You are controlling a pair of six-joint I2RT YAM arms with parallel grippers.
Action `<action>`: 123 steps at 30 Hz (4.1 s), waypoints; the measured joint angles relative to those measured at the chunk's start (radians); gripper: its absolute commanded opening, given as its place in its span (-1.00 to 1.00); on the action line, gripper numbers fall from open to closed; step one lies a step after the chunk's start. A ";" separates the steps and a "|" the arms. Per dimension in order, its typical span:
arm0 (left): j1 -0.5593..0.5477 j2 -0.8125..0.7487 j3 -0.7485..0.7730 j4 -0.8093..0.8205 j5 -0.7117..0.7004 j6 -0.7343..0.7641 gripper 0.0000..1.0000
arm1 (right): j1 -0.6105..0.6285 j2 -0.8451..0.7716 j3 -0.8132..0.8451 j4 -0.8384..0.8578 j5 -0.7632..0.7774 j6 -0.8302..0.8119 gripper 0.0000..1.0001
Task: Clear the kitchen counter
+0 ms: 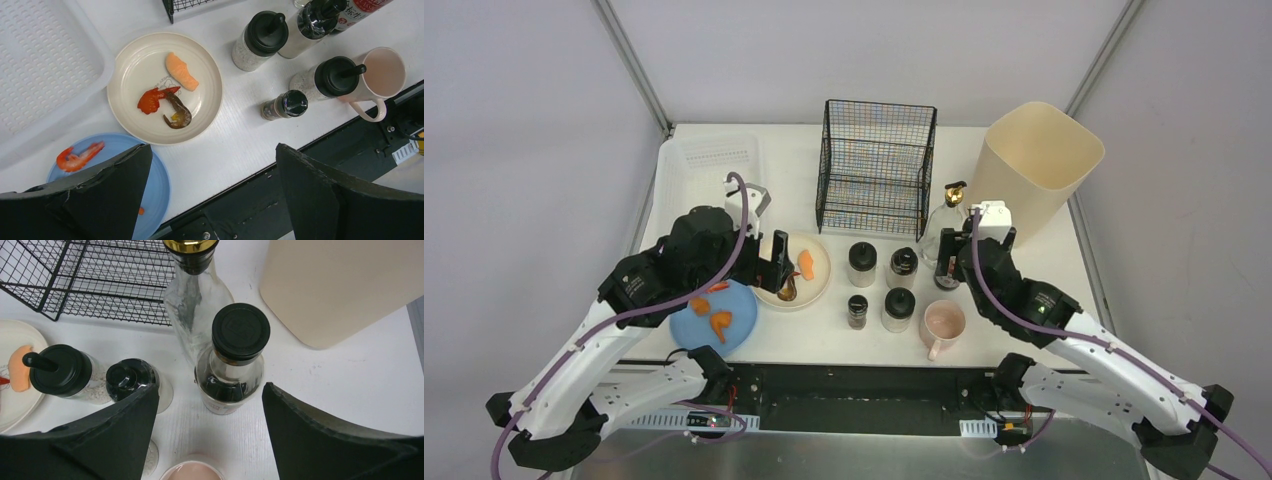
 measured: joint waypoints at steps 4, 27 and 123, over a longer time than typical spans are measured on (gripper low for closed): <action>0.000 -0.016 -0.009 0.005 0.000 0.000 0.99 | -0.027 0.002 -0.022 0.073 0.002 -0.041 0.52; 0.000 -0.026 -0.026 0.027 0.010 0.000 0.99 | -0.125 -0.006 -0.157 0.311 0.008 -0.123 0.29; 0.000 -0.112 -0.087 0.034 0.066 -0.008 0.99 | -0.292 0.790 1.128 0.251 -0.233 -0.751 -1.00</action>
